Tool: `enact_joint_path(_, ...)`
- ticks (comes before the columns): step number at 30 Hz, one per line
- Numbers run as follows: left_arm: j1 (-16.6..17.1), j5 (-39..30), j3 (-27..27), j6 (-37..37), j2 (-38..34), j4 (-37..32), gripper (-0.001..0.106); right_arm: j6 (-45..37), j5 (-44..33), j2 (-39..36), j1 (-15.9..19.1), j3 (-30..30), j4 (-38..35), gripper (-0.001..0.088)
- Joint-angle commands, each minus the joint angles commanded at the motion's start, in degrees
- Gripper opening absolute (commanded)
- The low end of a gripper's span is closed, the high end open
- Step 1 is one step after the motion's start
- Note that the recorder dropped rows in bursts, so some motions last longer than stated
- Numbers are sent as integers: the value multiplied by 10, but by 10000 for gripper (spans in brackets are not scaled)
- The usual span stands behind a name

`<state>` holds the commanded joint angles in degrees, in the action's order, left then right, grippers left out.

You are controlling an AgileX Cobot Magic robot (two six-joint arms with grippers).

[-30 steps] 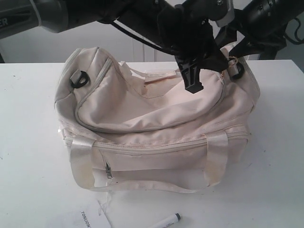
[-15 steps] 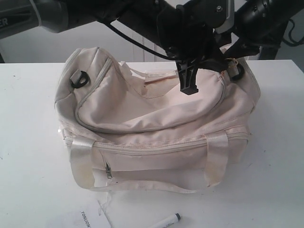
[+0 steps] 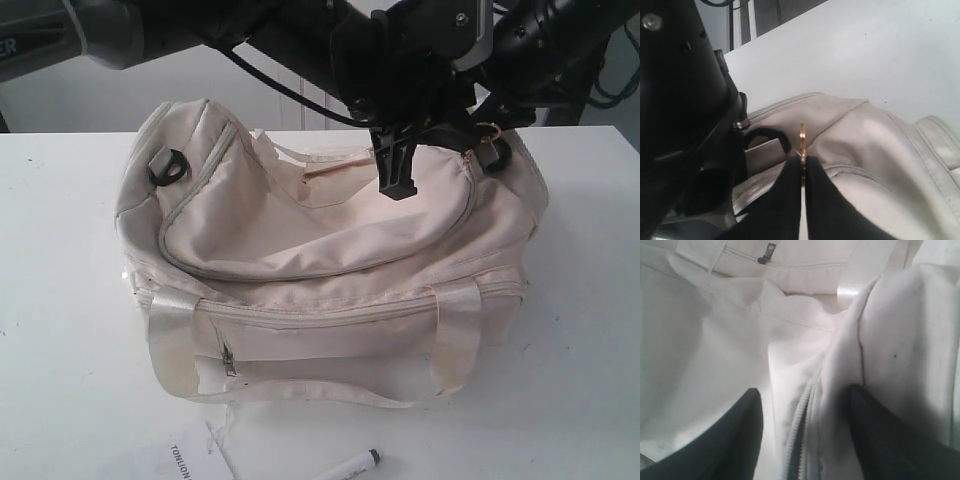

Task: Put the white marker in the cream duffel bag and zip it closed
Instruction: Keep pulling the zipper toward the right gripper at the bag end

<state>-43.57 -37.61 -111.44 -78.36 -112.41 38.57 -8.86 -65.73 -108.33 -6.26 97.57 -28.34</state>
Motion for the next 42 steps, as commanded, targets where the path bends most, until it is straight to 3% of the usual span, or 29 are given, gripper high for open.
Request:
enact_joint_path(10, 0, 6, 0, 0, 0, 0, 0, 0, -17, -12, 0, 0, -1, 476)
enact_joint_path(12, 0, 6, 0, 0, 0, 0, 0, 0, -19, -12, 0, 0, -1, 392)
enact_joint_path(18, 0, 5, 0, 2, 0, 0, 0, 0, -15, -12, 0, 0, -1, 1)
enact_joint_path(28, 0, -2, 0, 4, 0, 0, 0, 3, 26, -7, 0, 0, -28, 0)
enact_joint_path(42, 0, -102, 0, 60, 0, 0, 0, 26, 61, -3, 6, 0, -44, 0)
